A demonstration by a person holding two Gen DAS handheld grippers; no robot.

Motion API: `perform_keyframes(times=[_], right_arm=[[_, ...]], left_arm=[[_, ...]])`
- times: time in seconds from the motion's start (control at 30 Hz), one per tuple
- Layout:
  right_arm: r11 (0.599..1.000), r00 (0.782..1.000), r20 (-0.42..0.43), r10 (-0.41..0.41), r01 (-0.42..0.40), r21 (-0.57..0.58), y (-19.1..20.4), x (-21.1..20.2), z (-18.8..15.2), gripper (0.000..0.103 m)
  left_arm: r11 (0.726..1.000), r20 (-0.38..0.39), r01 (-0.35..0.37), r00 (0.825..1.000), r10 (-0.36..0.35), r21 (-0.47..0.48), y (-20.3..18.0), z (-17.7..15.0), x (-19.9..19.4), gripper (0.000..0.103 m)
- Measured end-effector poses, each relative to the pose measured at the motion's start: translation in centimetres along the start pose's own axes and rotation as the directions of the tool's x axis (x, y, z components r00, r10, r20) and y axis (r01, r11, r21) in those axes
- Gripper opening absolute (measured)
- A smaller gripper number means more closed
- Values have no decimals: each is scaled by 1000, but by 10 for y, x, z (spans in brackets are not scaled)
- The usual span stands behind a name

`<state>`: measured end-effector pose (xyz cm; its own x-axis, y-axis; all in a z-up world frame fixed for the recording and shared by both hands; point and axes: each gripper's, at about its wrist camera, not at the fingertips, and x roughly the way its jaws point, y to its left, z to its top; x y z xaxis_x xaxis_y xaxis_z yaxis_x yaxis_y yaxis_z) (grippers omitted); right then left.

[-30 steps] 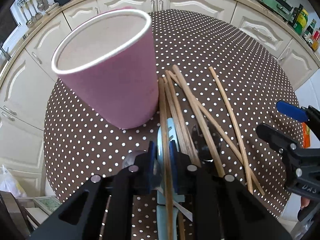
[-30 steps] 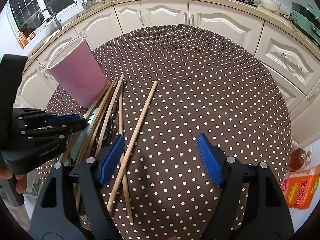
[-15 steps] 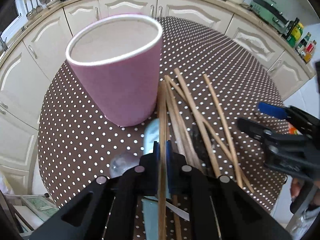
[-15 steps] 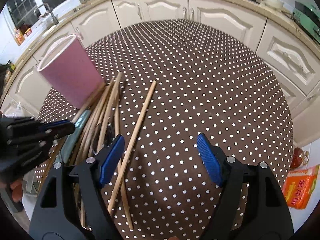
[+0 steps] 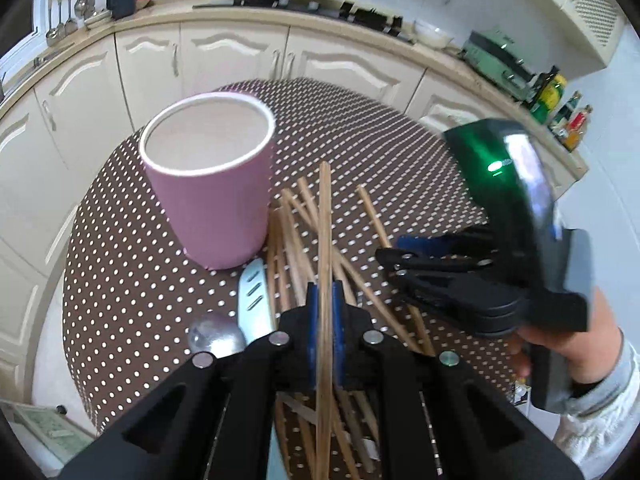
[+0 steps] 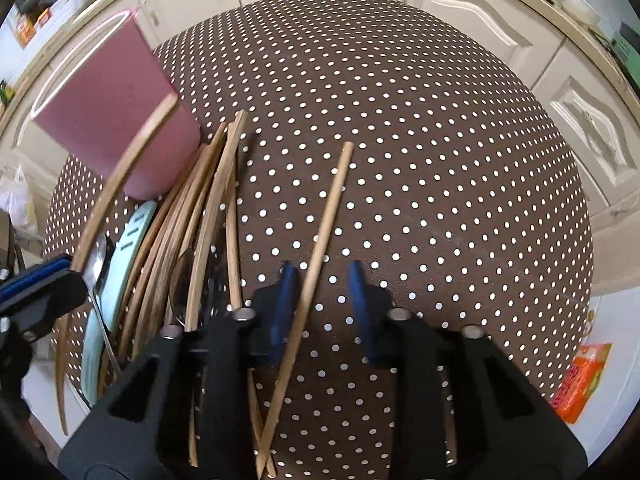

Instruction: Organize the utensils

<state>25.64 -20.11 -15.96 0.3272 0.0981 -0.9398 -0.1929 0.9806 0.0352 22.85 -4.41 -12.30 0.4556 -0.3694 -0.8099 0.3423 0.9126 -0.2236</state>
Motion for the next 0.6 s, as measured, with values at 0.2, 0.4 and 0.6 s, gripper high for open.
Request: perform_keyframes(times=[0.2,0.4,0.6], right_arm=[[997,996,50,75,-76,26,0,-11,-5,6],[979,951,247,187,-201,32,-13,-70,0,6],[959,828,497,258,-282,-28,-2,-140,9,6]], left_arm=[[998,121,55,991,-55,7,-11,0,-22,7],[994,340,105,935,-97,-4,-6,5,-60,7],[990,573,137,814,-97,-27,10,17,-97,7]])
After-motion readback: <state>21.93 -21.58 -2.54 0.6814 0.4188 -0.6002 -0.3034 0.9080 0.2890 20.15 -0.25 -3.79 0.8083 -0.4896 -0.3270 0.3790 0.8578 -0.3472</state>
